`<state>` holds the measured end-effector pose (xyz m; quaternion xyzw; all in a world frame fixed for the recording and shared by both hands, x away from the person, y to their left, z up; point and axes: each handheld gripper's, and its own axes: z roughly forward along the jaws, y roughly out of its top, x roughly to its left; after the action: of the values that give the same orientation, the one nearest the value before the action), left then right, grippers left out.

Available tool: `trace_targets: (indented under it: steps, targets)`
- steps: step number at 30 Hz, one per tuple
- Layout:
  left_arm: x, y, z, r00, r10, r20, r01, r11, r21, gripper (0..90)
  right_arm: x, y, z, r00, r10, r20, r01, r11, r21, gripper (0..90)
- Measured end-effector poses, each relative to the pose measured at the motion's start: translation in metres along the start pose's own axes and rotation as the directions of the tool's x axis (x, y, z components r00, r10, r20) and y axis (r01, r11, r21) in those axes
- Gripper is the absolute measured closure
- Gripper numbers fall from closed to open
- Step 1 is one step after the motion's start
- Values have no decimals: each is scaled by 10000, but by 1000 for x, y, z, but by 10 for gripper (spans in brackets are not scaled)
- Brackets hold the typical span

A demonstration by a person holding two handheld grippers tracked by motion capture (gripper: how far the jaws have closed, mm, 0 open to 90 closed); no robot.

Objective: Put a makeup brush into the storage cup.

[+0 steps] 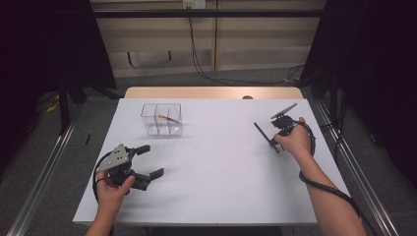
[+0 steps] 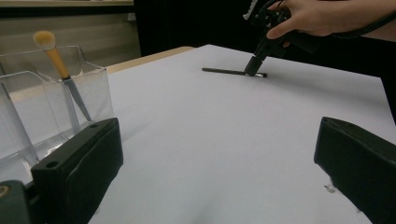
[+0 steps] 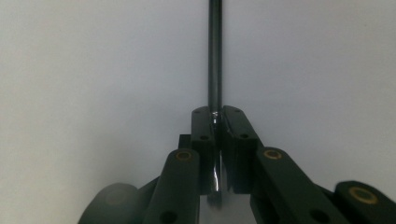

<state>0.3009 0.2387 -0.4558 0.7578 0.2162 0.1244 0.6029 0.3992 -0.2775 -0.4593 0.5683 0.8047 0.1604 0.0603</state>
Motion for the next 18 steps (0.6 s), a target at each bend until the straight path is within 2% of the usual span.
trace_targets:
  steps: [6, 10, 11, 18]
  targets:
    - [0, 0, 1, 10000, -39, 55, 39, 10000, 4, 13, 1, 2, 0, 9999, -88, 49, 87, 9997, 217, 819]
    - [1, -1, 1, 10000, -81, 42, 80, 10000, 39, 14, 3, 5, 1, 9997, -108, -206, 118, 9988, 474, 714]
    - [0, -1, 1, 9999, -115, 57, 115, 9999, 8, 14, 3, 6, 1, 9994, -253, -228, 265, 9981, 550, 703]
    - [1, -1, 1, 9999, -96, 78, 95, 9999, 32, 16, 7, 10, 2, 9975, -707, 89, 697, 9941, 827, 742]
